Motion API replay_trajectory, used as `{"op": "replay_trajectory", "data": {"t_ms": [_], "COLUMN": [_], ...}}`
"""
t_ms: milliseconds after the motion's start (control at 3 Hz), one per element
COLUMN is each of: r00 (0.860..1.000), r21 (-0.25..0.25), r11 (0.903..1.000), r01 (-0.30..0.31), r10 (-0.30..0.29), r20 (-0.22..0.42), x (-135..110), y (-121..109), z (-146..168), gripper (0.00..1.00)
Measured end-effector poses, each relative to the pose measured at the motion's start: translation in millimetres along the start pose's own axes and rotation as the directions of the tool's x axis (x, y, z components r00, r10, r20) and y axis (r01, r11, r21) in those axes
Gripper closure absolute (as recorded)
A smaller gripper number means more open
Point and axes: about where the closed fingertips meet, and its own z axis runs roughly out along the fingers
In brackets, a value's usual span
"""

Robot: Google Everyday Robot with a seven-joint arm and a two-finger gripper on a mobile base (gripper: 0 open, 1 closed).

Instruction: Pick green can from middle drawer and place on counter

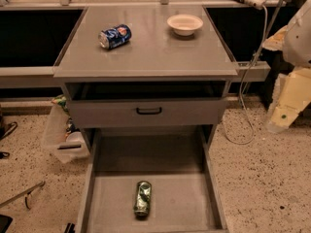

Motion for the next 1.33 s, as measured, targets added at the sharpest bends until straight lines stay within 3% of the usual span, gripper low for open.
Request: {"op": "replay_trajectory", "data": {"t_ms": [333, 667, 1000, 1333], "r00": [1.0, 0.999, 0.989, 0.96], "r21": [0.004, 0.01, 0.001, -0.024], "r11": [1.0, 0.9995, 0.9948, 0.9786], "r01": [0.001, 0.03, 0.102, 0.204], "r10": [-0.001, -0.031, -0.101, -0.196], "r20": [0.003, 0.034, 0.108, 0.202], "x": [-1, -2, -3, -4], "y": [0, 1, 8, 14], "z": [0, 26, 82, 131], "gripper": [0.0, 0.0, 0.0, 0.0]}}
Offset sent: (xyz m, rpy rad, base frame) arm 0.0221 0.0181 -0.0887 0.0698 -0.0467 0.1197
